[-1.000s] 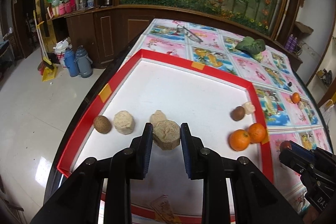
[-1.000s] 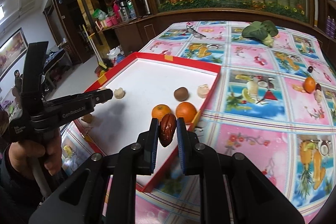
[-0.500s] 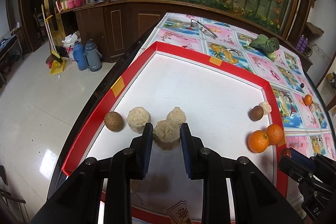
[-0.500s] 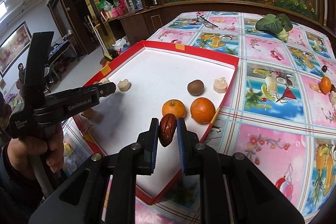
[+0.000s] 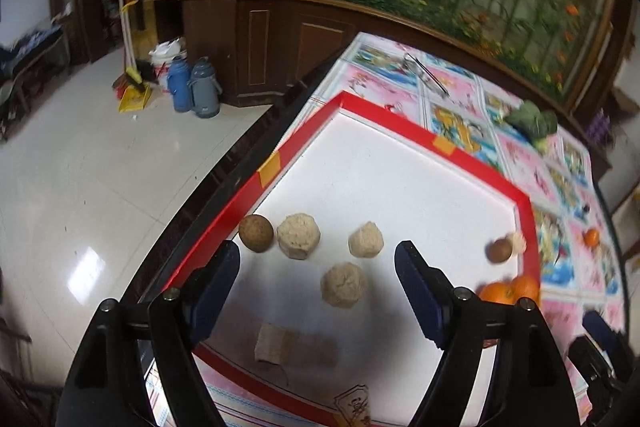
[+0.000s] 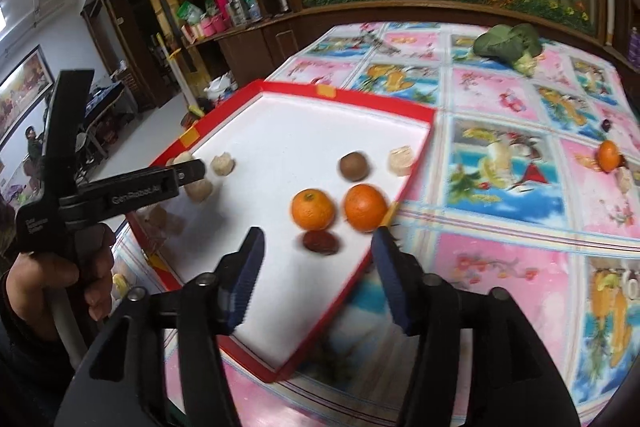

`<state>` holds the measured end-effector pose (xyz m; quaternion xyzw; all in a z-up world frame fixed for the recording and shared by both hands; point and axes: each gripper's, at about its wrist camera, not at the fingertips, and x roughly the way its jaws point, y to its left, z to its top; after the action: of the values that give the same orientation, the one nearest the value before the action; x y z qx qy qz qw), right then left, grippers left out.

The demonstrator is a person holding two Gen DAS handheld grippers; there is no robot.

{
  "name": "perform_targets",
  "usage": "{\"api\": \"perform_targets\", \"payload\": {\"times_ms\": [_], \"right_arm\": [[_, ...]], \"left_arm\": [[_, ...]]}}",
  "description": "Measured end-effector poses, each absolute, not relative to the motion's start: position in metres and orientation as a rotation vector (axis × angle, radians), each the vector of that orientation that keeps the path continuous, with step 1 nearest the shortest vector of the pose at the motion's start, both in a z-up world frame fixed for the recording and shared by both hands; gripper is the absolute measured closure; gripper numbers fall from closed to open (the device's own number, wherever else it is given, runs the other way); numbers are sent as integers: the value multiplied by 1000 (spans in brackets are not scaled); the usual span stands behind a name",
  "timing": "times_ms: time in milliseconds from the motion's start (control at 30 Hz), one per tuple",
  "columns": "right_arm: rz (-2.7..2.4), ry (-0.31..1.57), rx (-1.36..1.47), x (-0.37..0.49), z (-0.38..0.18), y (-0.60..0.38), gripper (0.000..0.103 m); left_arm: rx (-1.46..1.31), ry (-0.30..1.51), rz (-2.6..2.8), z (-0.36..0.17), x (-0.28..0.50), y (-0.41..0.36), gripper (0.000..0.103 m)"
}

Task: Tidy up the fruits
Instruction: 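Grasp a beige bread cube with the right tool while the left tool grasps an orange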

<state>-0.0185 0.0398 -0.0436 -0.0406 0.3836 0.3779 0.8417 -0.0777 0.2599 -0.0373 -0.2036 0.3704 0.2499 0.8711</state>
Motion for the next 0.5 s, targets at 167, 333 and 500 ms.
{"api": "perform_targets", "payload": {"times_ms": [167, 333, 500], "right_arm": [[690, 782, -30, -10, -35, -7, 25], [490, 824, 98, 19, -43, -82, 18], [319, 840, 186, 64, -50, -147, 26]], "left_arm": [[-452, 775, 506, -34, -64, 247, 22], [-374, 779, 408, -27, -42, 208, 22], [-297, 806, 291, -22, -15, 161, 22]]}}
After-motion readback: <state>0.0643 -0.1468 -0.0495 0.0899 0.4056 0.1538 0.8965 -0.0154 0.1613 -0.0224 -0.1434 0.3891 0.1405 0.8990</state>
